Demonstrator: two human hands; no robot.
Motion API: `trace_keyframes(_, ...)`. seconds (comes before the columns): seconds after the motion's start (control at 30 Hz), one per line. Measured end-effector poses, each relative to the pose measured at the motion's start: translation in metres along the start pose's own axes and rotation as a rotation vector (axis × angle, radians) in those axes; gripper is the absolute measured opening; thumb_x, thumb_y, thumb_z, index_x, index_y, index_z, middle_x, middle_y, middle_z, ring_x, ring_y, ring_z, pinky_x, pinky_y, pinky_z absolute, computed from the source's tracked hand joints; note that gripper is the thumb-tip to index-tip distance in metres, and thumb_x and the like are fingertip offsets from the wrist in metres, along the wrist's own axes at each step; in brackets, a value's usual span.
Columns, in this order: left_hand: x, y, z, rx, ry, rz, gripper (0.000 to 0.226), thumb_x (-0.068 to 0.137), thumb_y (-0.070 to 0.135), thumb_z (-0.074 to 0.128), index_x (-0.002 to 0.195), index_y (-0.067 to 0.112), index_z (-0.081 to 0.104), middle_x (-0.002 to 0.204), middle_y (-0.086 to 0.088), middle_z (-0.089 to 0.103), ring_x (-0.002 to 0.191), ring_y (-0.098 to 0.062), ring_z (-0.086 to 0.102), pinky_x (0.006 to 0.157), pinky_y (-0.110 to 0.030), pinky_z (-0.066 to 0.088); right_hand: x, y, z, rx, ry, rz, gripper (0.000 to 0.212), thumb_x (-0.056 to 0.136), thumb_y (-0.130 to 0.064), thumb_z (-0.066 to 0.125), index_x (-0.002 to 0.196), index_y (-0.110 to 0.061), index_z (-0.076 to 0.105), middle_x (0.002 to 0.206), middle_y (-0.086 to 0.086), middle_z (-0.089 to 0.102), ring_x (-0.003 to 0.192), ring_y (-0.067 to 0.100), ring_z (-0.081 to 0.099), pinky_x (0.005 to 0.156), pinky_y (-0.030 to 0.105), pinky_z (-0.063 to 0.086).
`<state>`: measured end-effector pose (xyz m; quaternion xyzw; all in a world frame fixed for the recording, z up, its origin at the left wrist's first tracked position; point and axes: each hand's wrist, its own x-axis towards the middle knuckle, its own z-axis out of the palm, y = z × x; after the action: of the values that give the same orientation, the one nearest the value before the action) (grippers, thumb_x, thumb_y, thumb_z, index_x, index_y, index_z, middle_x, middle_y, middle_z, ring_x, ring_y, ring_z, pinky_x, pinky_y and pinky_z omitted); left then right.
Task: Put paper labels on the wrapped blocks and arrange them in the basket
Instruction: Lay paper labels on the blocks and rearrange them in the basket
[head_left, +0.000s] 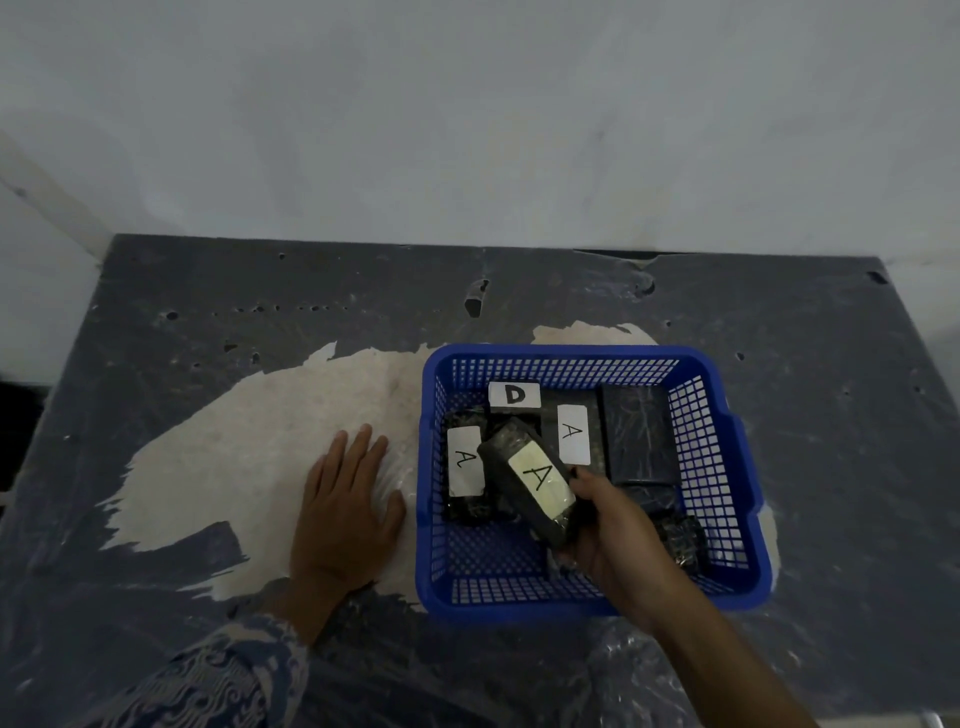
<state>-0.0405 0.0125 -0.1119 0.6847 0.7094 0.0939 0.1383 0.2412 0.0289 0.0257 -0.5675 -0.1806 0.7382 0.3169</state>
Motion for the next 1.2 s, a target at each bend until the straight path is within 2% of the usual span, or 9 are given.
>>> trace_keyframes(0.1,0.000,-0.001,0.000,-0.004,-0.005,0.004,0.070,0.098,0.059,0.032,0.157,0.021,0.033,0.168,-0.005,0.026,0.157,-0.024,0.014,0.125,-0.047,0.017,0.001,0.002,0.002,0.020,-0.010,-0.002,0.033,0.102,-0.029,0.043,0.117,-0.011,0.067,0.101,0.014,0.074,0.073,0.022,0.067,0.057,0.033,0.039)
trace_keyframes(0.2,0.000,-0.001,0.000,-0.016,-0.004,0.000,0.070,0.098,0.058,0.034,0.157,0.021,0.033,0.168,-0.004,0.026,0.157,-0.024,0.014,0.125,-0.049,0.018,-0.001,0.001,-0.002,-0.094,-0.060,-0.050,0.024,0.097,-0.016,0.054,0.119,-0.015,0.062,0.107,0.012,0.072,0.080,0.022,0.066,0.058,0.036,0.041)
trace_keyframes(0.3,-0.001,-0.001,-0.002,-0.017,-0.005,0.003,0.070,0.098,0.058,0.034,0.157,0.021,0.033,0.168,-0.004,0.026,0.157,-0.024,0.013,0.126,-0.048,0.018,-0.004,-0.006,-0.015,-0.313,-0.052,-0.063,0.029,0.093,-0.008,0.060,0.118,-0.023,0.061,0.119,0.010,0.068,0.095,0.024,0.070,0.066,0.034,0.053)
trace_keyframes(0.37,-0.001,0.000,-0.002,-0.016,-0.005,0.001,0.070,0.098,0.058,0.034,0.158,0.021,0.032,0.168,-0.004,0.026,0.158,-0.024,0.013,0.126,-0.048,0.018,-0.007,-0.013,-0.023,-0.524,-0.110,-0.059,0.033,0.091,-0.010,0.066,0.113,-0.035,0.068,0.117,0.002,0.069,0.094,0.012,0.071,0.068,0.024,0.056)
trace_keyframes(0.5,-0.001,0.000,-0.002,-0.021,-0.008,-0.002,0.070,0.098,0.058,0.035,0.158,0.021,0.031,0.168,-0.004,0.025,0.158,-0.023,0.013,0.126,-0.049,0.018,-0.008,-0.012,-0.027,-0.841,-0.174,-0.034,0.038,0.087,-0.018,0.072,0.108,-0.049,0.068,0.106,-0.017,0.073,0.096,0.002,0.068,0.083,0.026,0.058)
trace_keyframes(0.67,-0.001,0.000,-0.003,-0.017,-0.014,-0.007,0.070,0.098,0.058,0.035,0.158,0.022,0.030,0.169,-0.003,0.024,0.158,-0.023,0.011,0.126,-0.048,0.017,-0.002,-0.002,-0.024,-0.835,-0.120,-0.045,0.036,0.084,-0.014,0.075,0.108,-0.040,0.064,0.105,-0.011,0.073,0.091,0.003,0.069,0.083,0.025,0.058)
trace_keyframes(0.83,0.000,0.000,-0.003,-0.005,-0.015,-0.003,0.070,0.099,0.058,0.035,0.158,0.022,0.029,0.169,-0.003,0.023,0.158,-0.023,0.010,0.126,-0.047,0.015,-0.004,-0.004,-0.026,-0.797,-0.172,-0.007,0.027,0.085,-0.021,0.071,0.104,-0.041,0.068,0.103,0.000,0.075,0.097,0.025,0.068,0.078,0.032,0.055)
trace_keyframes(1.07,0.000,0.000,-0.002,-0.013,-0.009,-0.008,0.069,0.099,0.058,0.035,0.158,0.023,0.029,0.169,-0.003,0.023,0.158,-0.022,0.010,0.126,-0.047,0.015,0.011,0.011,-0.020,-0.872,-0.141,-0.001,0.024,0.095,-0.024,0.059,0.115,-0.035,0.066,0.104,-0.002,0.073,0.101,0.019,0.067,0.093,0.039,0.054)
trace_keyframes(1.2,0.000,-0.001,-0.001,0.003,-0.014,0.000,0.069,0.099,0.058,0.036,0.158,0.023,0.028,0.169,-0.003,0.022,0.158,-0.022,0.009,0.127,-0.046,0.014,0.018,0.024,-0.014,-0.923,-0.110,-0.007,0.027,0.092,-0.029,0.066,0.116,-0.039,0.063,0.105,-0.014,0.069,0.097,0.003,0.064,0.085,0.022,0.053)
